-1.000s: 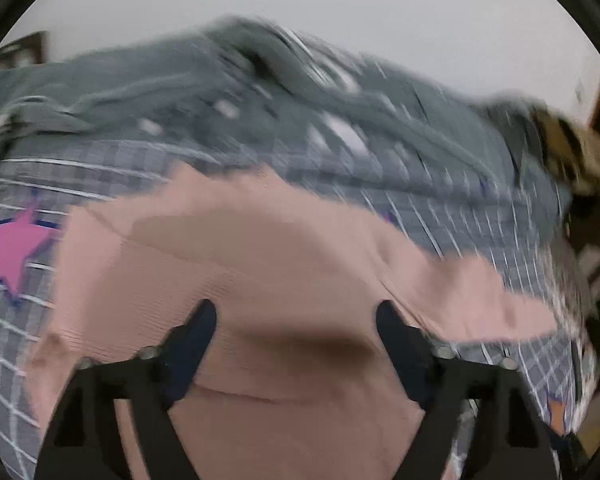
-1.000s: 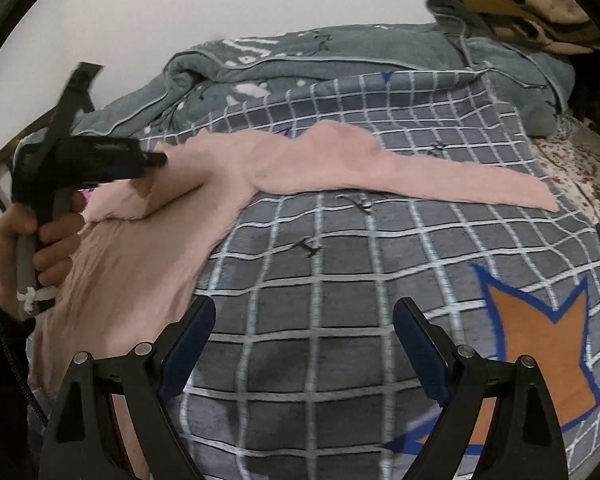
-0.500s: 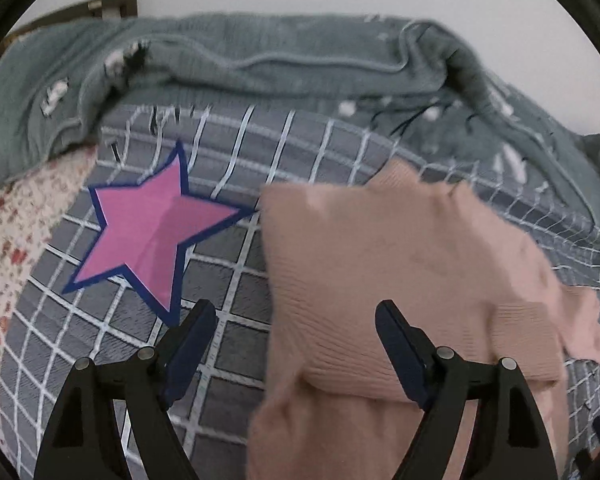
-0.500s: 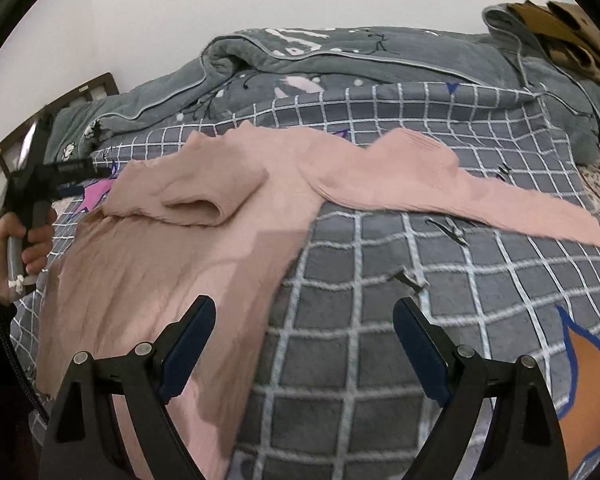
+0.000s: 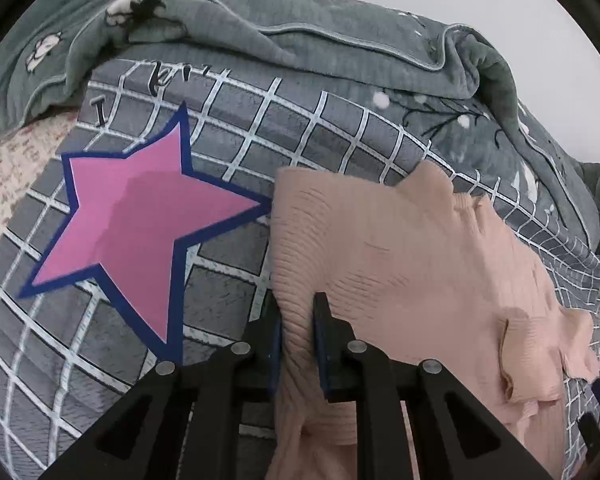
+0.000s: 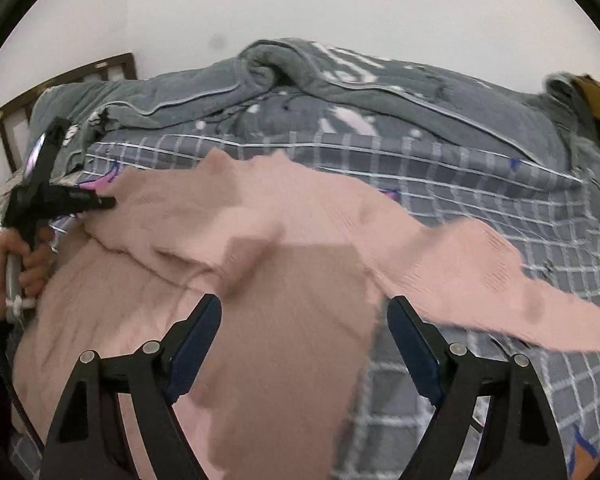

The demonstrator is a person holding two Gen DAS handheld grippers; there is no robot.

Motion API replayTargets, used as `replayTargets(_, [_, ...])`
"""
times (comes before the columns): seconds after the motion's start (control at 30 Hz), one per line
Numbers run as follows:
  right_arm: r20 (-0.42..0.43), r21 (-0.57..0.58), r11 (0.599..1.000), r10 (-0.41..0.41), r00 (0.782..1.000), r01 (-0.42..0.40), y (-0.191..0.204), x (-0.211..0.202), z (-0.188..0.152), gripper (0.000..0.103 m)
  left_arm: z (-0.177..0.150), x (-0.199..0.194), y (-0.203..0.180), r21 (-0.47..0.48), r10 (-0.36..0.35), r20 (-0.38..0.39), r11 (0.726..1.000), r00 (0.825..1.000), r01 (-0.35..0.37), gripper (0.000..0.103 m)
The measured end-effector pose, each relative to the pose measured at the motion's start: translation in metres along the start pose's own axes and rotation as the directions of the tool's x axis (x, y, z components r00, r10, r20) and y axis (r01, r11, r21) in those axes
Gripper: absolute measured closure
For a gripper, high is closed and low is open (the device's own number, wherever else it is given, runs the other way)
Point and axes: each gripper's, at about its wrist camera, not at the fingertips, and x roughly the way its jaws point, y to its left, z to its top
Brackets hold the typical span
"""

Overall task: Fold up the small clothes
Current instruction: 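Fold the held sleeve across the sweater body and open the left gripper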

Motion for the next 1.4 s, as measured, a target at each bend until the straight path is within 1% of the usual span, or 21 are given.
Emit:
replayTargets(0.2, [-0.015, -0.133, 0.990, 0.034, 0.999, -0.036, 0.047, 0.032, 0.025, 0.021, 0.000, -0.005, 0.005, -0.014, -0.023, 0.016, 1.000, 1.000, 0.024, 0.080])
replayTargets(0.33, [-0.076, -0.215, 0.977, -0.012, 0.997, -0.004, 0.071, 0.065, 0.028, 0.024, 0.000, -0.005, 0.001, 0.006, -0.013, 0.025, 1.000, 1.000, 0.013, 0.080])
replayTargets(0.43, [-0.136, -0.257, 0.966, -0.050, 0.989, 0.013, 0.079, 0.086, 0.023, 0.036, 0.000, -0.006, 0.001, 0.009, -0.023, 0.023, 1.000, 0.999, 0.023, 0.080])
replayTargets(0.47, [-0.127, -0.259, 0.966, -0.041, 0.991, 0.007, 0.080, 0.086, 0.023, 0.050, 0.001, -0.005, 0.000, 0.006, -0.027, 0.023, 1.000, 0.999, 0.027, 0.080])
replayTargets(0.5, [-0.115, -0.255, 0.967, -0.046, 0.992, 0.015, 0.079, 0.085, 0.023, 0.082, 0.001, -0.004, 0.001, 0.000, -0.034, 0.024, 0.999, 0.999, 0.034, 0.080])
replayTargets(0.53, [-0.119, -0.239, 0.970, -0.062, 0.991, 0.032, 0.074, 0.085, 0.025, 0.091, 0.000, -0.005, 0.002, -0.004, -0.040, 0.024, 0.999, 0.999, 0.040, 0.080])
replayTargets(0.6, [-0.114, -0.144, 0.990, -0.021, 0.993, 0.005, 0.056, 0.082, 0.028, 0.093, 0.000, -0.006, 0.003, -0.006, -0.046, 0.023, 0.999, 0.999, 0.046, 0.079])
replayTargets(0.67, [-0.053, 0.019, 1.000, -0.003, 0.999, 0.004, 0.022, 0.069, 0.025, 0.093, -0.001, -0.007, 0.003, 0.000, -0.051, 0.020, 0.999, 0.998, 0.051, 0.077])
replayTargets(0.7, [-0.039, 0.074, 0.997, -0.001, 0.999, 0.004, 0.008, 0.060, 0.025, 0.093, -0.001, -0.008, 0.002, 0.005, -0.064, 0.016, 0.998, 0.998, 0.064, 0.072])
replayTargets(0.77, [-0.030, 0.197, 0.980, 0.020, 0.999, -0.014, -0.029, 0.041, 0.018, 0.089, -0.002, -0.009, -0.003, 0.026, -0.062, 0.014, 0.998, 0.998, 0.062, 0.071])
replayTargets(0.87, [-0.070, 0.230, 0.969, -0.076, 0.995, 0.090, -0.059, 0.029, 0.002, 0.064, -0.001, -0.008, -0.011, 0.060, -0.032, 0.009, 0.998, 0.999, 0.031, 0.070])
replayTargets(0.9, [-0.075, 0.229, 0.968, -0.090, 0.993, 0.105, -0.065, 0.027, -0.002, 0.060, 0.000, -0.007, -0.012, 0.060, -0.030, 0.002, 0.998, 1.000, 0.029, 0.067])
replayTargets(1.0, [-0.086, 0.245, 0.962, -0.104, 0.991, 0.123, -0.081, 0.024, -0.010, 0.060, 0.007, -0.001, -0.012, 0.033, -0.047, -0.024, 0.998, 0.999, 0.048, 0.058])
replayTargets(1.07, [-0.081, 0.271, 0.957, -0.082, 0.993, 0.101, -0.088, 0.023, -0.010, 0.060, 0.012, 0.003, -0.015, 0.026, -0.034, -0.025, 0.999, 0.999, 0.035, 0.058])
replayTargets(1.1, [-0.077, 0.277, 0.957, -0.073, 0.994, 0.091, -0.090, 0.024, -0.010, 0.059, 0.013, 0.005, -0.016, 0.029, -0.024, -0.024, 0.999, 0.999, 0.024, 0.067])
replayTargets(1.13, [-0.077, 0.278, 0.957, -0.068, 0.995, 0.087, -0.091, 0.027, -0.009, 0.058, 0.015, 0.006, -0.018, 0.039, -0.021, -0.019, 0.999, 1.000, 0.022, 0.082])
replayTargets(1.17, [-0.081, 0.277, 0.957, -0.065, 0.995, 0.085, -0.091, 0.029, -0.007, 0.058, 0.016, 0.005, -0.020, 0.048, -0.025, -0.014, 0.999, 1.000, 0.025, 0.088])
replayTargets(1.23, [-0.105, 0.260, 0.962, -0.055, 0.993, 0.081, -0.088, 0.039, -0.004, 0.067, 0.019, -0.005, -0.011, 0.026, -0.014, 0.048, 1.000, 0.999, 0.013, 0.089])
replayTargets(1.27, [-0.112, 0.246, 0.966, -0.055, 0.992, 0.081, -0.085, 0.043, -0.001, 0.088, 0.020, -0.012, 0.000, -0.016, -0.036, 0.078, 0.999, 0.996, 0.037, 0.089])
replayTargets(1.3, [-0.097, 0.233, 0.970, -0.045, 0.994, 0.067, -0.083, 0.042, 0.002, 0.098, 0.021, -0.010, 0.007, -0.040, -0.067, 0.065, 0.997, 0.996, 0.070, 0.089])
replayTargets(1.4, [-0.041, 0.195, 0.980, -0.027, 0.999, 0.035, -0.075, 0.039, 0.009, 0.099, 0.017, 0.004, 0.016, -0.077, -0.082, 0.009, 0.994, 0.997, 0.083, 0.089])
